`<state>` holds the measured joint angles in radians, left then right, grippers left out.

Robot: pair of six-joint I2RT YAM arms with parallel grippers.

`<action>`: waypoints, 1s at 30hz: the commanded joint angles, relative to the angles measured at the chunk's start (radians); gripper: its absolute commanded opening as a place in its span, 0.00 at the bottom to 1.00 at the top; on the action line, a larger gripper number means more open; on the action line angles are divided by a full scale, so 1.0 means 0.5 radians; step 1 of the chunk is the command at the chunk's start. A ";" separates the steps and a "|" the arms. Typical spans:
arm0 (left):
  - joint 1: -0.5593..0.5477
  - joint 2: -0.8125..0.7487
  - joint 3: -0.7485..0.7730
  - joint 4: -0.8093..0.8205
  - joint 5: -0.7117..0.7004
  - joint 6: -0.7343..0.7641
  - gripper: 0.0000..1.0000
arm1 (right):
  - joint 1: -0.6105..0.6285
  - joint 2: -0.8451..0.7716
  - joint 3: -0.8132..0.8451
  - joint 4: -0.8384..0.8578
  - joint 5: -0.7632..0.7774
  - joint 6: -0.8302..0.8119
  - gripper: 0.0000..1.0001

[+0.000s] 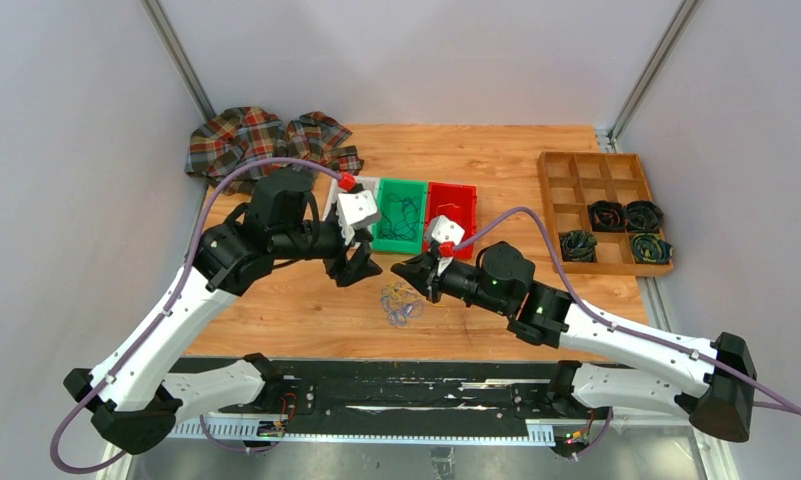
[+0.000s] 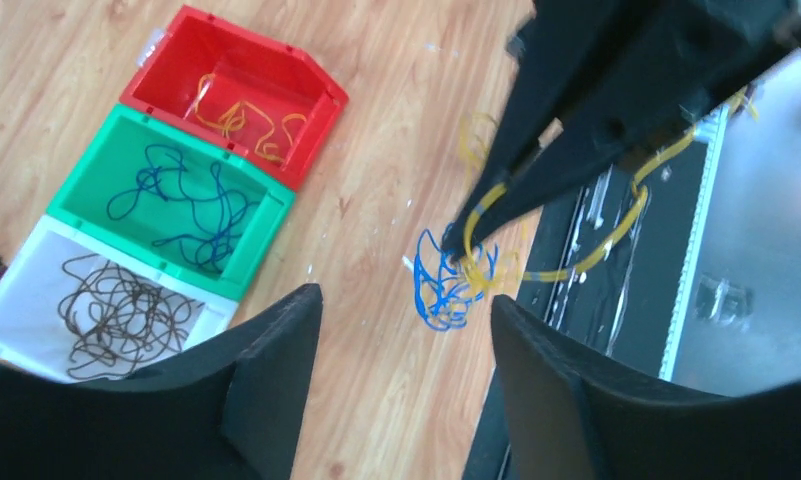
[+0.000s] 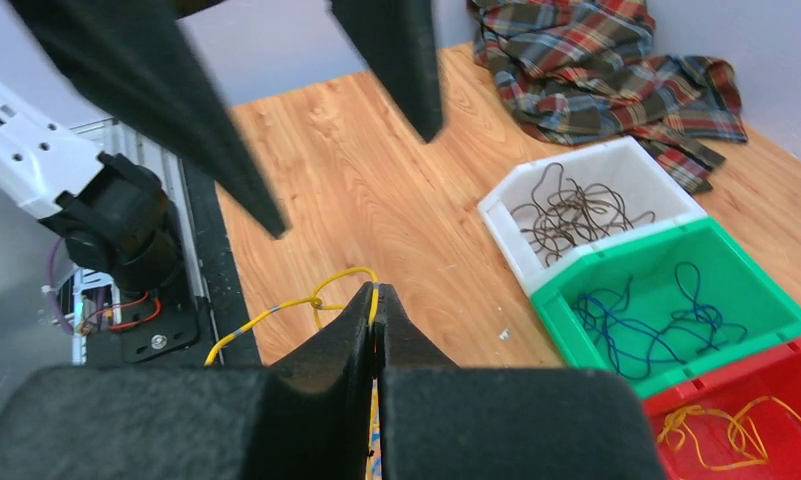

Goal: Untangle the cables
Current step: Untie the cable.

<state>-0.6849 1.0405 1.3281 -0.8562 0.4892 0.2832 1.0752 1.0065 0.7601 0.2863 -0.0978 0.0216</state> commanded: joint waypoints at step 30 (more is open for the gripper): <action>-0.008 0.025 0.036 -0.053 0.337 0.128 0.01 | 0.209 0.047 0.097 0.014 -0.064 -0.191 0.01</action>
<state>-0.6868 1.0702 1.2995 -0.8940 0.7124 0.3687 1.1568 1.0454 0.8070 0.2852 -0.1486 -0.0486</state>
